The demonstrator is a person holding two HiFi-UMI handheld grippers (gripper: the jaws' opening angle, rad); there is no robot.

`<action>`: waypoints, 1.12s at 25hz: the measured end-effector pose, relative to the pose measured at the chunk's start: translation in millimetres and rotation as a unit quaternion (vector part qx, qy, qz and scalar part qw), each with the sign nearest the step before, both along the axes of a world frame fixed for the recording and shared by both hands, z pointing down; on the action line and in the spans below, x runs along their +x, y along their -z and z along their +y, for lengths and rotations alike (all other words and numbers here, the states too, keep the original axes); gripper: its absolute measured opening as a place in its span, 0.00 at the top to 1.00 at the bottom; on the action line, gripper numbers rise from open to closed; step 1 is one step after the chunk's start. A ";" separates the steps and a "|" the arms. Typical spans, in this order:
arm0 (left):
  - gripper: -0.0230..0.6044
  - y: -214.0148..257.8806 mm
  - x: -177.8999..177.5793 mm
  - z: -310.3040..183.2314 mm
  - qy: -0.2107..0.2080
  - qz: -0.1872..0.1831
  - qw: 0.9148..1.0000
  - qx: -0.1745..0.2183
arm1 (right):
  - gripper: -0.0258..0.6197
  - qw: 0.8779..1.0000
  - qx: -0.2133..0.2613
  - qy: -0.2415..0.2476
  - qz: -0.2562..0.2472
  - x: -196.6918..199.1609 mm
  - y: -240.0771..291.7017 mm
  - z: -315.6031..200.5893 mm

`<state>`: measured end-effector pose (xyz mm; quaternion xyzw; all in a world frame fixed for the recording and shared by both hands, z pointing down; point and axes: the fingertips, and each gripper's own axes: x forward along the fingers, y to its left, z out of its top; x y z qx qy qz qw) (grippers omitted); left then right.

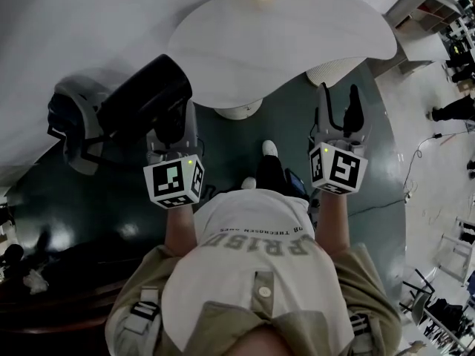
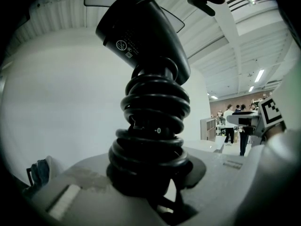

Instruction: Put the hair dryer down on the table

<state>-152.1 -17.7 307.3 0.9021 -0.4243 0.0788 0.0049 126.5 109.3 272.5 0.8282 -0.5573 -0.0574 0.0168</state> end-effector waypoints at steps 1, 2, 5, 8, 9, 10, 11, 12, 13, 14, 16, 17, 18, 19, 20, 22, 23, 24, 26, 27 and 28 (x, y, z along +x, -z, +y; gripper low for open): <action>0.79 -0.3 3.1 -4.9 0.003 0.000 1.000 -0.001 | 0.55 1.000 0.000 0.002 -0.001 4.1 0.4 -6.0; 0.79 -0.5 7.2 -9.5 0.005 0.000 1.000 -0.001 | 0.55 1.000 0.001 0.004 -0.001 9.1 1.0 -11.7; 0.79 -1.2 24.5 -21.1 0.011 -0.003 1.000 0.000 | 0.55 1.000 0.001 0.009 -0.001 29.6 1.2 -26.1; 0.79 -2.1 43.3 -32.7 0.015 -0.001 1.000 -0.004 | 0.55 1.000 -0.005 0.018 -0.003 50.0 -3.2 -43.2; 0.79 -2.1 49.2 -37.1 0.017 0.000 1.000 -0.006 | 0.55 1.000 -0.007 0.022 -0.004 56.3 -4.5 -50.1; 0.79 -1.7 55.0 -42.0 0.019 0.000 1.000 -0.007 | 0.55 1.000 -0.009 0.026 -0.005 62.8 -5.2 -57.6; 0.79 -1.2 60.9 -47.2 0.021 -0.003 1.000 -0.006 | 0.55 0.999 -0.010 0.030 -0.006 69.3 -5.4 -65.5; 0.79 -0.8 66.5 -52.5 0.023 -0.006 1.000 -0.006 | 0.55 0.999 -0.011 0.035 -0.007 75.4 -5.4 -73.6; 0.79 -0.5 72.0 -57.7 0.026 -0.009 1.000 -0.006 | 0.55 0.999 -0.011 0.041 -0.008 81.2 -5.4 -81.9; 0.79 -0.5 77.4 -62.8 0.030 -0.010 0.999 -0.007 | 0.55 0.999 -0.012 0.047 -0.008 86.7 -5.5 -90.2; 0.79 -1.5 87.9 -72.5 0.035 -0.011 0.999 -0.010 | 0.55 0.998 -0.013 0.060 -0.007 96.9 -5.5 -107.1; 0.79 -2.2 92.9 -76.7 0.037 -0.010 0.999 -0.013 | 0.55 0.998 -0.013 0.067 -0.006 101.4 -5.0 -114.9; 0.79 -2.9 97.7 -80.1 0.038 -0.011 0.999 -0.015 | 0.55 0.997 -0.013 0.073 -0.005 105.6 -4.1 -121.9; 0.79 -3.3 102.5 -82.7 0.040 -0.011 0.999 -0.017 | 0.55 0.997 -0.012 0.079 -0.004 109.8 -2.5 -128.1; 0.79 -3.6 107.3 -84.9 0.041 -0.011 0.999 -0.018 | 0.55 0.996 -0.010 0.085 -0.003 114.0 -0.7 -133.7; 0.79 -4.7 116.4 -88.4 0.044 -0.014 0.999 -0.018 | 0.55 0.995 -0.006 0.097 0.000 121.5 2.6 -144.3; 0.79 -5.7 120.4 -90.1 0.046 -0.015 0.999 -0.018 | 0.55 0.995 -0.005 0.103 0.002 124.6 3.7 -149.4; 0.79 -7.0 123.7 -91.7 0.049 -0.017 0.999 -0.018 | 0.55 0.994 -0.003 0.108 0.004 127.0 4.7 -154.3; 0.79 -9.2 129.2 -95.3 0.056 -0.020 0.998 -0.015 | 0.55 0.993 -0.002 0.119 0.006 131.1 5.8 -163.6; 0.79 -10.2 131.6 -97.0 0.060 -0.022 0.998 -0.014 | 0.55 0.992 -0.002 0.123 0.007 132.9 5.6 -168.1; 0.79 -11.6 133.8 -98.3 0.063 -0.023 0.998 -0.013 | 0.55 0.992 -0.002 0.127 0.007 134.4 4.6 -172.1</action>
